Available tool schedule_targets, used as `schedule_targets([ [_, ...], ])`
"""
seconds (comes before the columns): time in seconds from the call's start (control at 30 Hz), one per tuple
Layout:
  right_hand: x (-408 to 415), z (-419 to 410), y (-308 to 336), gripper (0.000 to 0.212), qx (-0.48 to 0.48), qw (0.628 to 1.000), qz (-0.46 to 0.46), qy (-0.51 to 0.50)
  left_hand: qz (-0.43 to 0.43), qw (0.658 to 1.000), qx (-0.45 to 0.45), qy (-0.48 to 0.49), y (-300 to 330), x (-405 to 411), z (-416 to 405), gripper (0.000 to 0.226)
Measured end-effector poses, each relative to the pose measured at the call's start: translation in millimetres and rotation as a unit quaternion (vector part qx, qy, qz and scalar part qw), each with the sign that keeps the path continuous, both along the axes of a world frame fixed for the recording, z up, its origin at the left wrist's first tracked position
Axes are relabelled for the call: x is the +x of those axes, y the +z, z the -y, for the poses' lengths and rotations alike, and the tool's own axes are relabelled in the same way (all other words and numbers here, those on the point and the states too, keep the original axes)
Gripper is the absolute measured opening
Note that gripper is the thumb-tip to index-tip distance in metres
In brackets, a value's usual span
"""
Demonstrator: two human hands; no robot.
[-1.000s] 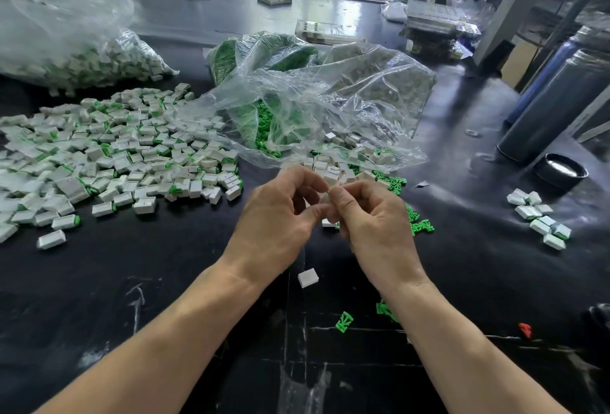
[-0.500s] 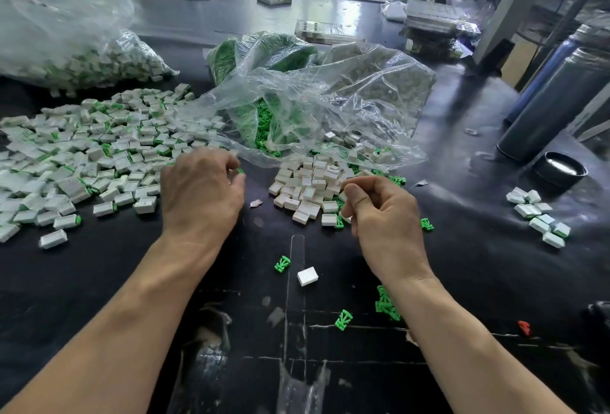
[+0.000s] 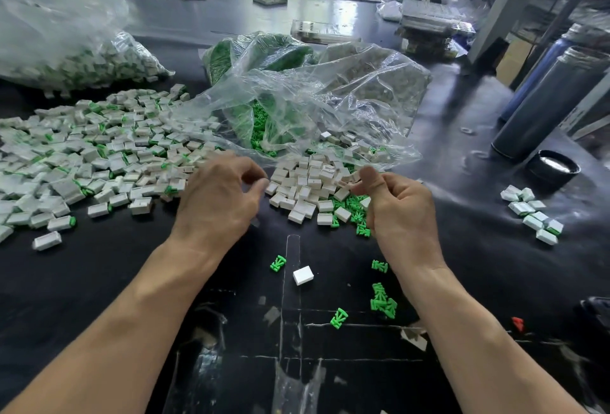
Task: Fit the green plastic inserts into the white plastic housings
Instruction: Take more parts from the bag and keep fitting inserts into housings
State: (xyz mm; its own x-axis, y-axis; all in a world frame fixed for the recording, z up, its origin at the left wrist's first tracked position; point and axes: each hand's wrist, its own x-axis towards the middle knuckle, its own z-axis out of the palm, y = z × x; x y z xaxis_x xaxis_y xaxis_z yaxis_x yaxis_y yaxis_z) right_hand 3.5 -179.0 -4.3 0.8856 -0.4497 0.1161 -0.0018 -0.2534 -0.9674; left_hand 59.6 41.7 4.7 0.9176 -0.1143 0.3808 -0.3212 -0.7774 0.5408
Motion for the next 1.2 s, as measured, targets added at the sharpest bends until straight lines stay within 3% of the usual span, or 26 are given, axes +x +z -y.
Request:
schedule_targets([
  [0.2,1,13,3,0.017,-0.181,0.979,-0.091,0.031,-0.095,0.986,0.015,-0.134,2,-13,10,0.007],
  [0.4,-2,10,6,0.004,-0.246,0.953,-0.152,0.091,-0.1,0.981,0.076,-0.146,3,-14,15,0.007],
  [0.57,-2,0,4,0.01,-0.33,0.924,-0.15,0.121,-0.129,0.978,0.069,-0.146,3,-12,14,0.013],
  [0.83,3,-5,0,0.01,-0.348,0.922,-0.142,0.094,-0.114,0.987,0.107,-0.027,-2,-18,27,0.047],
  [1.1,6,-7,0,0.014,-0.416,0.898,-0.106,0.096,-0.155,0.984,0.075,-0.054,2,-21,26,0.024],
  [1.2,5,-5,-1,0.014,-0.375,0.923,-0.056,0.064,-0.155,0.984,0.005,-0.084,1,-22,25,0.022],
])
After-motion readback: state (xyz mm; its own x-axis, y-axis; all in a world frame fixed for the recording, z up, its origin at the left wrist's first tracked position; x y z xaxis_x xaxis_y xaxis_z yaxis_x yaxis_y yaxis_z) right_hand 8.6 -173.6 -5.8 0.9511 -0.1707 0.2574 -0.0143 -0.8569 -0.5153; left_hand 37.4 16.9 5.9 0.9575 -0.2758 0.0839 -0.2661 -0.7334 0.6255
